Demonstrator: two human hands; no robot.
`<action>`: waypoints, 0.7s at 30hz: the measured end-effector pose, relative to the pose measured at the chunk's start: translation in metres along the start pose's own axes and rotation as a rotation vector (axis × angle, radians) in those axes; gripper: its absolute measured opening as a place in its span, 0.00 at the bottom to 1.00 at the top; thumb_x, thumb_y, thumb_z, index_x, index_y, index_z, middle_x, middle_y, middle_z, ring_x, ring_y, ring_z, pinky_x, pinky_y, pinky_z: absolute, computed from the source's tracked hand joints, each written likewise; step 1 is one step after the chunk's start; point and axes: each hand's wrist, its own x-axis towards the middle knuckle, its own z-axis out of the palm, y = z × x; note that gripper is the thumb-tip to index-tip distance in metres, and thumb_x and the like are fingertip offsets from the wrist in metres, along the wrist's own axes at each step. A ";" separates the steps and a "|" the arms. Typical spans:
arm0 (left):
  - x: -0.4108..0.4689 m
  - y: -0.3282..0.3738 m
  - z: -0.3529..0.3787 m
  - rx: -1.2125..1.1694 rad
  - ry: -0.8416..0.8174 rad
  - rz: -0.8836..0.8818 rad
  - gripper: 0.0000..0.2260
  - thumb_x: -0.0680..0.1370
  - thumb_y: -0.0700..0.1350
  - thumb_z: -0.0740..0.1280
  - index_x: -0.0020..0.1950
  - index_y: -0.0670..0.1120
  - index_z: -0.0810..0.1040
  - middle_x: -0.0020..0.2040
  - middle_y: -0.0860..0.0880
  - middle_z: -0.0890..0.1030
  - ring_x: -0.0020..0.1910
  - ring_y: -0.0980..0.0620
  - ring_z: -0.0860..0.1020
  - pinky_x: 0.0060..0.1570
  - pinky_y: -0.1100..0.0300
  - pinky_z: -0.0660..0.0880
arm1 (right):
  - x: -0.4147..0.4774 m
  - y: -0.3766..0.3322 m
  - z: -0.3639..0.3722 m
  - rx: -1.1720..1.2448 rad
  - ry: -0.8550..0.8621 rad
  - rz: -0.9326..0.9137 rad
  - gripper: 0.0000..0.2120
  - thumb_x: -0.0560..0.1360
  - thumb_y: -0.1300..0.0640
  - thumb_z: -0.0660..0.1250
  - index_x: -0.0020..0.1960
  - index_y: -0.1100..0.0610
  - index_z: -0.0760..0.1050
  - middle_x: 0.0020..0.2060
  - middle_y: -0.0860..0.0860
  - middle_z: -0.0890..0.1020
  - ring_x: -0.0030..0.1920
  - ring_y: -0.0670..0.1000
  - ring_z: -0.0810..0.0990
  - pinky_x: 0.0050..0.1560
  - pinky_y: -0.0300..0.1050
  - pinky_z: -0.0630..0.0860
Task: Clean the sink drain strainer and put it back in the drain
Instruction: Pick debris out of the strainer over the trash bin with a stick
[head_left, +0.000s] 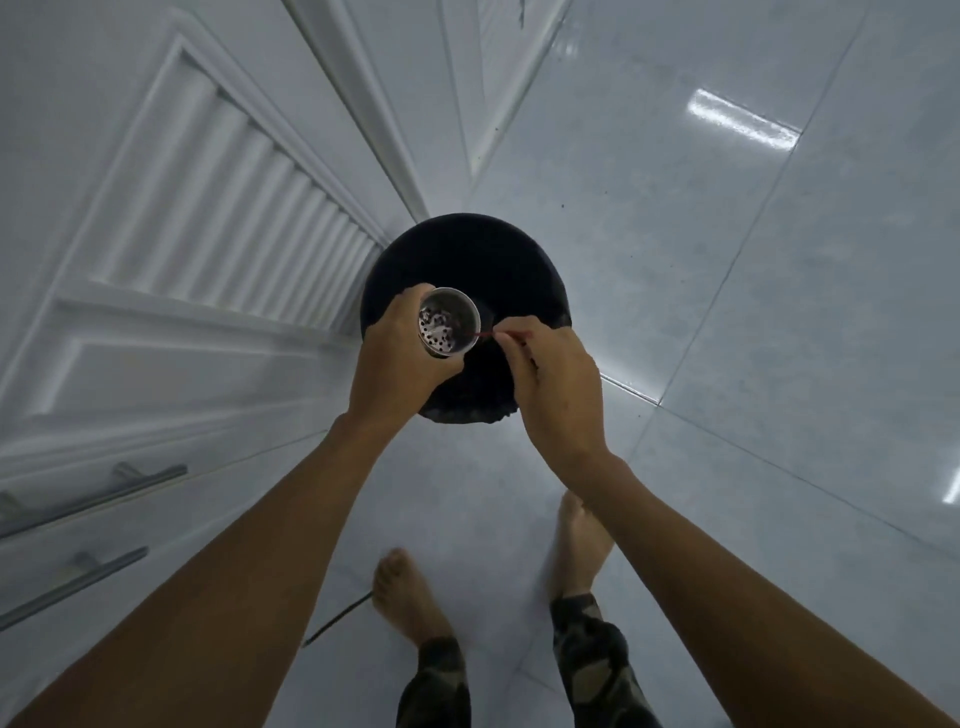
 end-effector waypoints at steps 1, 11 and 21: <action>0.002 -0.003 0.003 0.012 -0.012 0.008 0.34 0.69 0.50 0.81 0.71 0.47 0.72 0.65 0.50 0.79 0.63 0.51 0.78 0.62 0.57 0.78 | -0.002 0.002 0.004 -0.005 -0.018 -0.001 0.12 0.84 0.51 0.59 0.60 0.50 0.80 0.51 0.46 0.84 0.51 0.48 0.78 0.52 0.44 0.80; 0.006 -0.013 0.015 0.075 -0.075 0.001 0.37 0.69 0.49 0.81 0.74 0.45 0.70 0.67 0.47 0.79 0.66 0.47 0.77 0.67 0.43 0.74 | -0.004 -0.002 0.022 -0.063 0.034 -0.158 0.07 0.79 0.55 0.67 0.54 0.56 0.79 0.43 0.53 0.84 0.42 0.54 0.82 0.41 0.49 0.83; 0.008 -0.027 0.019 0.117 -0.080 0.006 0.35 0.69 0.50 0.82 0.71 0.44 0.73 0.63 0.45 0.81 0.62 0.45 0.80 0.64 0.43 0.76 | -0.004 0.019 0.049 0.029 0.067 0.068 0.08 0.84 0.49 0.59 0.57 0.47 0.76 0.45 0.46 0.82 0.46 0.45 0.76 0.43 0.45 0.81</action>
